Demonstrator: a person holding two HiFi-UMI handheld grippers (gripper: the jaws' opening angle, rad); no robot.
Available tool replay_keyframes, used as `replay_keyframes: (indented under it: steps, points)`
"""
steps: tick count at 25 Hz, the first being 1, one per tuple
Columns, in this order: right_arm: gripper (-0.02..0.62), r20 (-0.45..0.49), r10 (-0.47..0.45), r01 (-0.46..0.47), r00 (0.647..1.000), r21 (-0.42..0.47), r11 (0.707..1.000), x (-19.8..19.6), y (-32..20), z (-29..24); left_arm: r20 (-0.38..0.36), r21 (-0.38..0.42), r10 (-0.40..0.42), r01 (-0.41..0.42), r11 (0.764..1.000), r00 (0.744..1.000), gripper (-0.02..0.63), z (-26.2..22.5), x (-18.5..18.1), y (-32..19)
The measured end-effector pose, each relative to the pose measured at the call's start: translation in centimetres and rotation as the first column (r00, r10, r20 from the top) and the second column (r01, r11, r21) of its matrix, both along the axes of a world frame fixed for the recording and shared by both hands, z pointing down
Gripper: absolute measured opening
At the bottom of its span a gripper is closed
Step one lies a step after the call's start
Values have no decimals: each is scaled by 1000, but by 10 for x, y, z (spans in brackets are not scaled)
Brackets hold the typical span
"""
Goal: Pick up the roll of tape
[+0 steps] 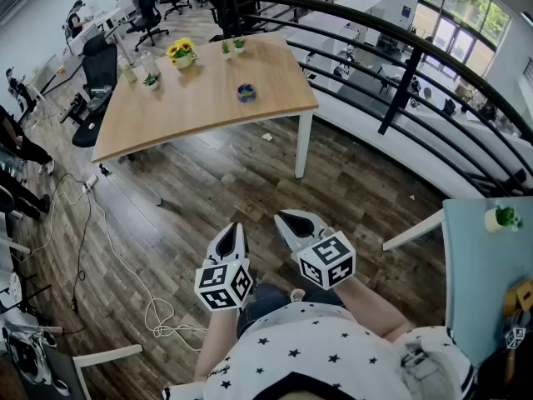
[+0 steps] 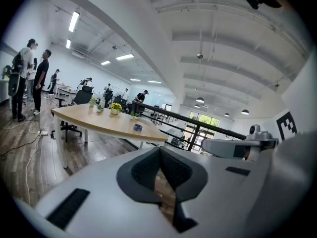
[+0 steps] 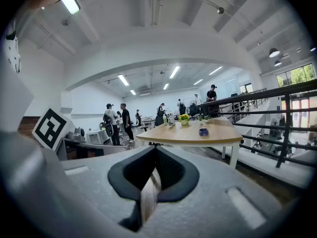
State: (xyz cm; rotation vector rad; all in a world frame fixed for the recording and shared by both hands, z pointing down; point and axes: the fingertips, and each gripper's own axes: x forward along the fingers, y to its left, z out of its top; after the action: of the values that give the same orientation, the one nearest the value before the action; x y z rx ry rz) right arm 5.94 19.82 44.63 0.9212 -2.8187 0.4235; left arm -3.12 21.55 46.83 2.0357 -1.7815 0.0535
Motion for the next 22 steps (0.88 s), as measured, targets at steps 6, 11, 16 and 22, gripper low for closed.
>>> replay_keyframes:
  steps: [6, 11, 16, 22]
  points:
    - [6, 4, 4, -4, 1000, 4, 1000, 10, 10, -1, 0, 13, -5, 5, 1000, 1000, 3, -3, 6, 12]
    - [6, 6, -7, 7, 1000, 13, 1000, 22, 17, -1, -8, 24, -8, 8, 1000, 1000, 3, -5, 18, 18]
    - [6, -1, -15, 15, 1000, 15, 1000, 33, 20, 4, -3, 24, -3, 3, 1000, 1000, 3, 0, 31, 23]
    - [6, 14, -23, 23, 1000, 0, 1000, 47, 19, 3, 4, 15, -5, 5, 1000, 1000, 3, -1, 40, 23]
